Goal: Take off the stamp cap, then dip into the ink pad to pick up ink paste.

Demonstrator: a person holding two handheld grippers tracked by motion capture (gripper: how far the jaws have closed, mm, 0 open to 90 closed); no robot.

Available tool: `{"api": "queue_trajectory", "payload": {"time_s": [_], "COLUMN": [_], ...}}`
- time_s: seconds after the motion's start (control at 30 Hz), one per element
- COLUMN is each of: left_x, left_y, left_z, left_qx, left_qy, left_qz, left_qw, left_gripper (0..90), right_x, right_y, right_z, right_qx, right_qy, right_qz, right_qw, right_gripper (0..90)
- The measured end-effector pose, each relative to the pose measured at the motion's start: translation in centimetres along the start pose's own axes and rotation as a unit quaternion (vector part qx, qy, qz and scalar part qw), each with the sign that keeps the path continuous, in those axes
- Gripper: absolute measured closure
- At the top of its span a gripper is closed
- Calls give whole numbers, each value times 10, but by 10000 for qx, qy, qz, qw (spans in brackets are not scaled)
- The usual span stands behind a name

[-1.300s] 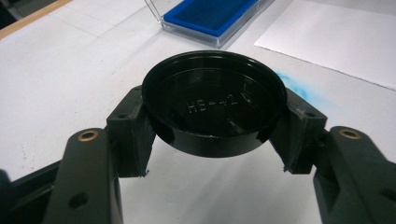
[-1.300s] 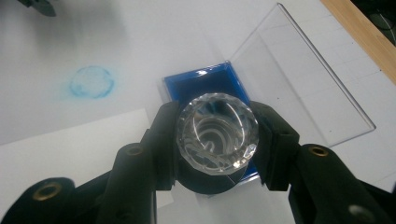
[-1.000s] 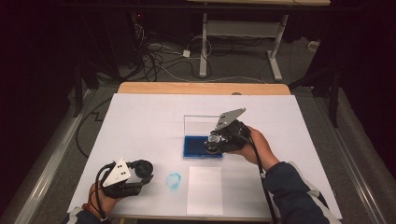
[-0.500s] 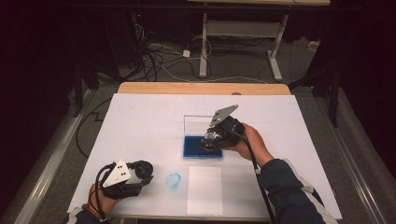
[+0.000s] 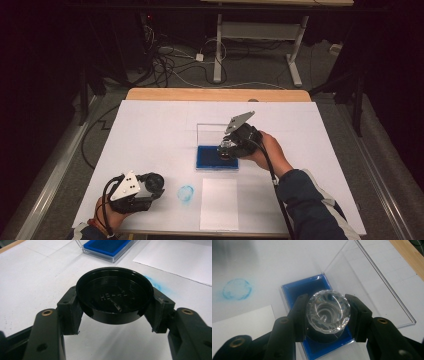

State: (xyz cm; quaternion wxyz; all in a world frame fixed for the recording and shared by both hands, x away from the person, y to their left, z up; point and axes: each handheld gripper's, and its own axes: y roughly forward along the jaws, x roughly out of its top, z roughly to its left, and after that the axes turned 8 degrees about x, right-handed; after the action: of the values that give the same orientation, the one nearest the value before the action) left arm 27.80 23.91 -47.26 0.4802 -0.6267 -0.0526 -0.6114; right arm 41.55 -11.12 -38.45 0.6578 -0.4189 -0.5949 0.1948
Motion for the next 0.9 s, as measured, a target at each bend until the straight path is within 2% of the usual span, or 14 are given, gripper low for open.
{"api": "queue_trajectory", "payload": {"time_s": [0.3, 0.57, 0.8, 0.9], "left_x": [0, 1, 2, 3], "left_y": [0, 1, 1, 2], "left_z": [0, -1, 0, 0], "left_qx": [-18, -47, -80, -95], "left_qy": [-22, 4, 20, 50], "left_qz": [11, 19, 36, 44], "left_qw": [10000, 10000, 10000, 9999], "left_gripper": [367, 367, 367, 367], "right_x": [7, 13, 13, 15], "right_y": [1, 8, 16, 11], "right_z": [-3, -4, -4, -3], "right_qx": [12, 4, 78, 28], "right_qy": [1, -31, 85, 17], "right_qz": [32, 189, 294, 249], "right_qw": [10000, 9998, 9995, 9997], "right_gripper": [566, 566, 566, 566]}}
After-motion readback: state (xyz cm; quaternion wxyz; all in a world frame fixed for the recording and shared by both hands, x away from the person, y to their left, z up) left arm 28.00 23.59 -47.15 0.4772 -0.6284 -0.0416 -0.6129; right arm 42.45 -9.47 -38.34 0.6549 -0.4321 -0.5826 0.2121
